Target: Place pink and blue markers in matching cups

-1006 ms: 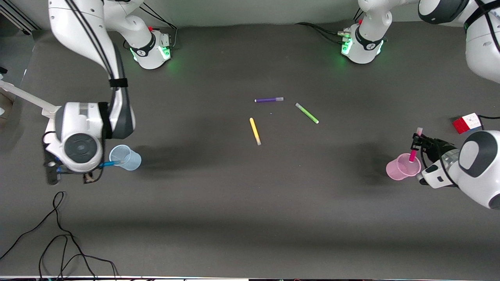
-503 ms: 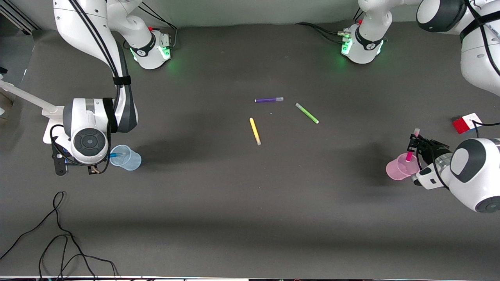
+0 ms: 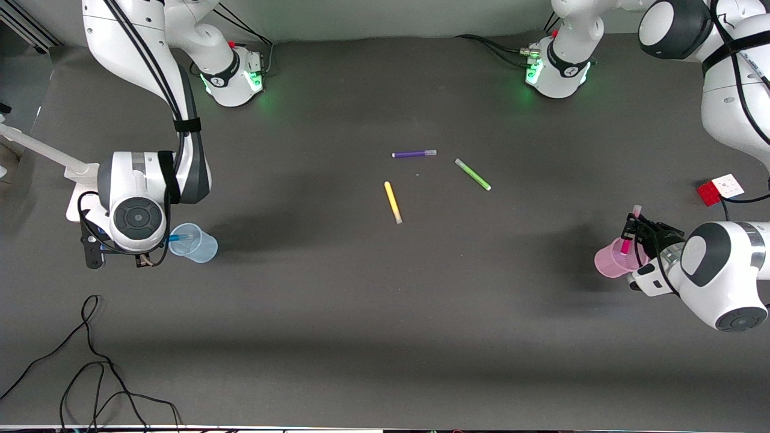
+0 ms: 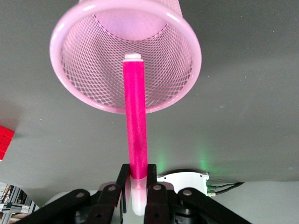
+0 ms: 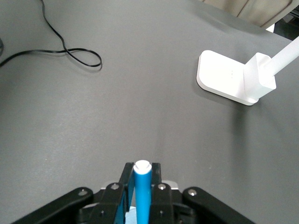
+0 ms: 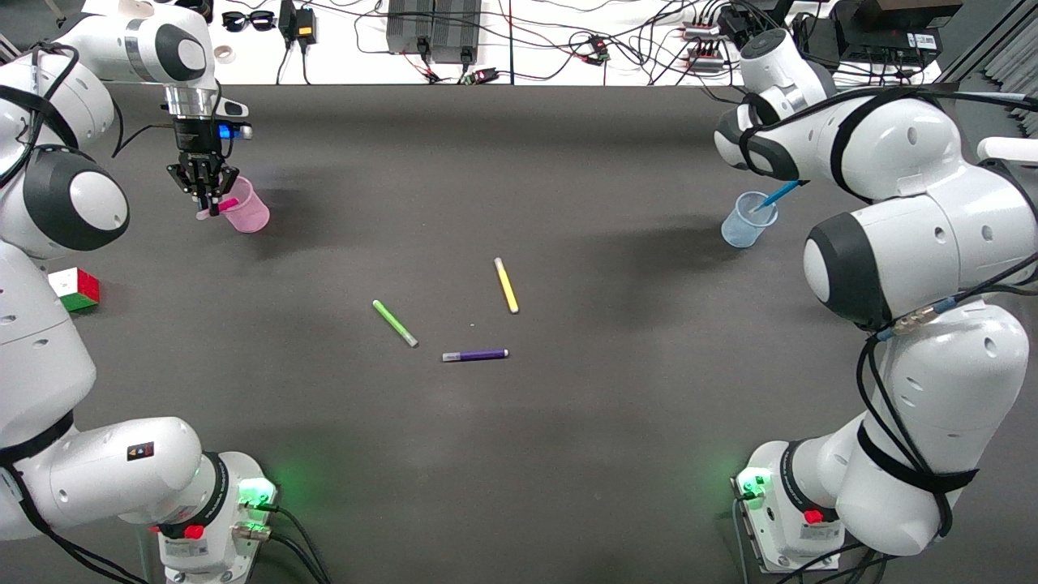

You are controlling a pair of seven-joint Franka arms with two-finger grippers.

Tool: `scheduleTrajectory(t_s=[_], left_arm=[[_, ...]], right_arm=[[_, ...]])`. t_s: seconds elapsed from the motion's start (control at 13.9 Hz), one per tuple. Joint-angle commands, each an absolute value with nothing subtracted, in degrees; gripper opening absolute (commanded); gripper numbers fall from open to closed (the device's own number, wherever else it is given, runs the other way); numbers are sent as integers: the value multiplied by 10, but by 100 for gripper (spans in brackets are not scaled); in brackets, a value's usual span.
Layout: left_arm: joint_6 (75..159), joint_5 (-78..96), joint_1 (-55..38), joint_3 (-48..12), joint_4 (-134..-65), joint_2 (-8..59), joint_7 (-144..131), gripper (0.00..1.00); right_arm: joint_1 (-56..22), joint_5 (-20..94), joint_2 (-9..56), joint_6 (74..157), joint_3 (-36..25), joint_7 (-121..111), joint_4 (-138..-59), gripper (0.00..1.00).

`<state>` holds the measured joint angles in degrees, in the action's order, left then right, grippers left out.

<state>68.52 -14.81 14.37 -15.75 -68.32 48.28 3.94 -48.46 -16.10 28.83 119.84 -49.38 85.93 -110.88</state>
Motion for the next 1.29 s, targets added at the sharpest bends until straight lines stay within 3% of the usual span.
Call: scheduleTrajectory(t_s=[0.0, 0.07, 0.14, 0.22, 0.5, 0.86, 1.22], left_arm=[[694, -158, 136, -155, -665, 489, 43, 64], [697, -159, 136, -155, -665, 490, 43, 77], [698, -159, 136, -155, -665, 489, 42, 92], [698, -158, 136, -155, -665, 489, 42, 100], [696, -159, 136, -155, -646, 484, 40, 100], [700, -165, 136, -153, -640, 416, -11, 100], [819, -101, 171, -176, -801, 217, -5, 100]], right_arm=[[-495, -180, 298, 1208, -497, 878, -1118, 38], [-494, -180, 297, 1207, -497, 878, -1118, 50], [-494, -179, 296, 1203, -497, 877, -1118, 73], [-494, -179, 294, 1201, -497, 877, -1116, 99], [-490, -178, 246, 1166, -501, 854, -1082, 100], [-484, -175, 83, 1085, -504, 677, -1064, 100], [-489, -100, 26, 1052, -504, 490, -1050, 100]])
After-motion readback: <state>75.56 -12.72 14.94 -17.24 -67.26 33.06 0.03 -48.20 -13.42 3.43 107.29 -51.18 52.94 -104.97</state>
